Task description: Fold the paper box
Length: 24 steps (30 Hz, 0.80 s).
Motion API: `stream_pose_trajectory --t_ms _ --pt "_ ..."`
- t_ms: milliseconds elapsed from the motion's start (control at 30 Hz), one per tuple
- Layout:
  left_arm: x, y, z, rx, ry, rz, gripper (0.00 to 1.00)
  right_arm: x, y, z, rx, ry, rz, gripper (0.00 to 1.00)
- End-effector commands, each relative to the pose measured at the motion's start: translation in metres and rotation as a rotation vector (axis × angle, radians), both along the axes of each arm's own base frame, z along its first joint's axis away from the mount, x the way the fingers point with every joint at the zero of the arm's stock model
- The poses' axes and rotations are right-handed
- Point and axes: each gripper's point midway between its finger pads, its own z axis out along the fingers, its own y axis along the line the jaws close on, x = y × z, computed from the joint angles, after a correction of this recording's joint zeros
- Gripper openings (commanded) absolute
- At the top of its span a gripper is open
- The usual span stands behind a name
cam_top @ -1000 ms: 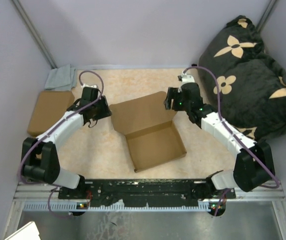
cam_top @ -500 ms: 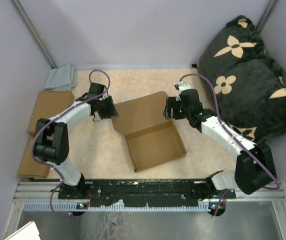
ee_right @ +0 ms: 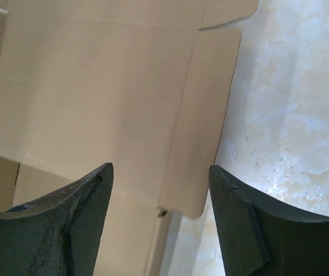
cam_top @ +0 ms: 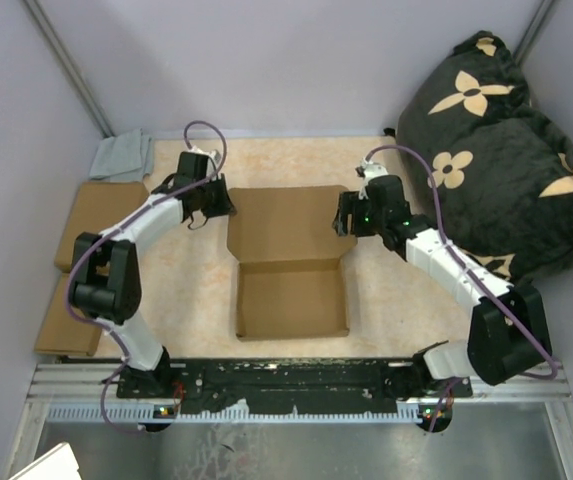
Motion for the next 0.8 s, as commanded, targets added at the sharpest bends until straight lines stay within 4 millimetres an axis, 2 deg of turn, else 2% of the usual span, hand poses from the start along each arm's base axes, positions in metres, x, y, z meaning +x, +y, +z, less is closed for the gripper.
stream_pose_trajectory --t_ms 0,233,333,433,600,700,767 --pt "-0.002 -0.013 0.057 -0.078 -0.276 -0.131 0.0 0.022 -0.005 0.028 -0.003 -0.05 0.0 0.68" --pt "-0.022 -0.015 0.112 -0.159 -0.587 -0.166 0.0 0.04 -0.016 0.048 -0.055 -0.045 0.02 0.69" --pt "-0.032 -0.017 0.13 -0.193 -0.67 -0.188 0.0 0.048 -0.019 0.046 -0.057 -0.019 0.052 0.69" --pt "-0.037 -0.017 0.14 -0.208 -0.71 -0.194 0.0 0.05 -0.016 0.039 -0.059 0.04 0.1 0.65" --pt "-0.043 -0.017 0.152 -0.221 -0.745 -0.195 0.0 0.04 -0.009 0.034 -0.027 0.077 0.135 0.56" --pt "-0.044 -0.017 0.156 -0.229 -0.752 -0.192 0.0 0.03 -0.007 0.035 -0.011 0.094 0.162 0.49" --pt "-0.045 -0.018 0.158 -0.235 -0.756 -0.192 0.0 0.025 -0.006 0.036 -0.005 0.1 0.171 0.41"
